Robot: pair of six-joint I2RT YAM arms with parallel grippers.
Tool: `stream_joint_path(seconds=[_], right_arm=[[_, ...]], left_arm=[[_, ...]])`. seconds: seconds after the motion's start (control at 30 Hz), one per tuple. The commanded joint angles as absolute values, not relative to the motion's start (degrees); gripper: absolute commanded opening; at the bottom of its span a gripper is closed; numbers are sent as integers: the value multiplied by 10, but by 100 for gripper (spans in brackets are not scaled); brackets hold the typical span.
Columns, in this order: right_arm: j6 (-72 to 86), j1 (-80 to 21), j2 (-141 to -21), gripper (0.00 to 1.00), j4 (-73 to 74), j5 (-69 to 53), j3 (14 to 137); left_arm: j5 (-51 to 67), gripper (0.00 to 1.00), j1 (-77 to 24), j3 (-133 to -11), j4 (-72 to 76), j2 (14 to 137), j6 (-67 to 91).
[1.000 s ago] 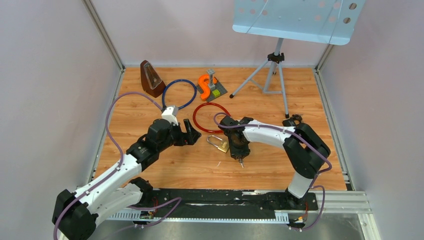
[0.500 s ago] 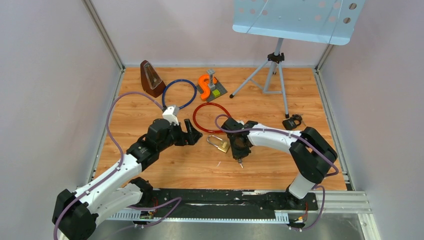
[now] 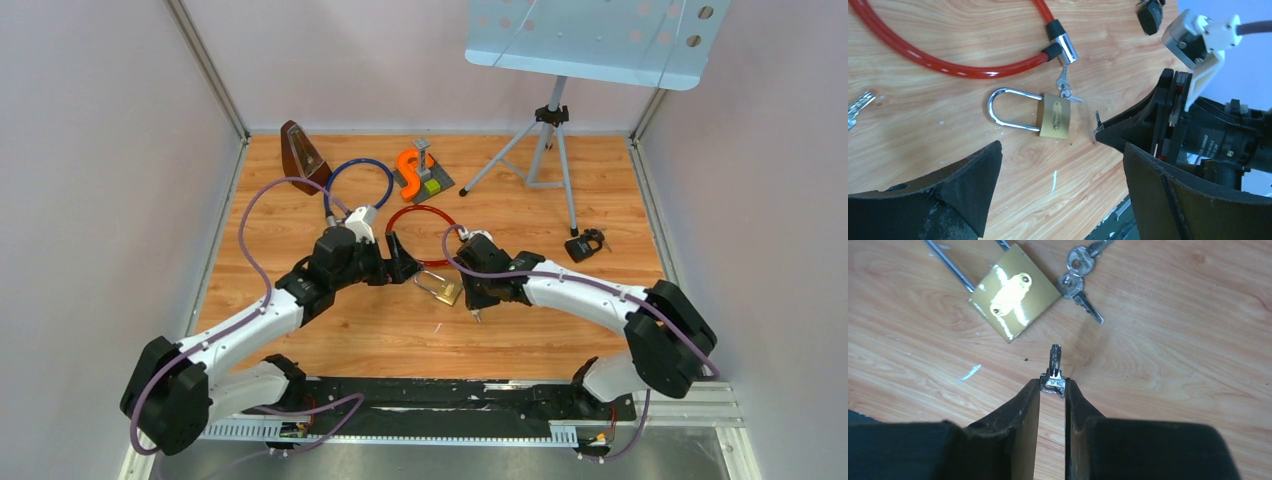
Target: Unlock with the key
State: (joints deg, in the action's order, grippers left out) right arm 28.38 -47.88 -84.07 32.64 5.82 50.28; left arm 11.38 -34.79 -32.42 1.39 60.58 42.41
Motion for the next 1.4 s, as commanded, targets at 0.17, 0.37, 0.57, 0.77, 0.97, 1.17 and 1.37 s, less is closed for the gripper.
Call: stream_joint_path(seconds=[0.17, 0.37, 0.57, 0.77, 0.97, 1.17, 1.37], right_arm=[[234, -489, -762, 12, 185, 27, 454], [227, -494, -752, 12, 151, 17, 441], [225, -499, -746, 12, 133, 18, 435], [224, -502, -745, 12, 125, 20, 437], [222, -504, -747, 12, 121, 19, 440], [223, -507, -748, 12, 118, 20, 443], [224, -507, -743, 11, 114, 24, 444]], left_arm=[[186, 95, -349, -372, 123, 696, 470], [218, 90, -349, -377, 171, 762, 511], [251, 77, -349, -375, 209, 821, 542], [285, 72, -350, -374, 254, 852, 567], [302, 67, -360, -371, 293, 876, 584], [312, 58, -370, -383, 309, 901, 592], [317, 53, -378, -390, 315, 916, 596]])
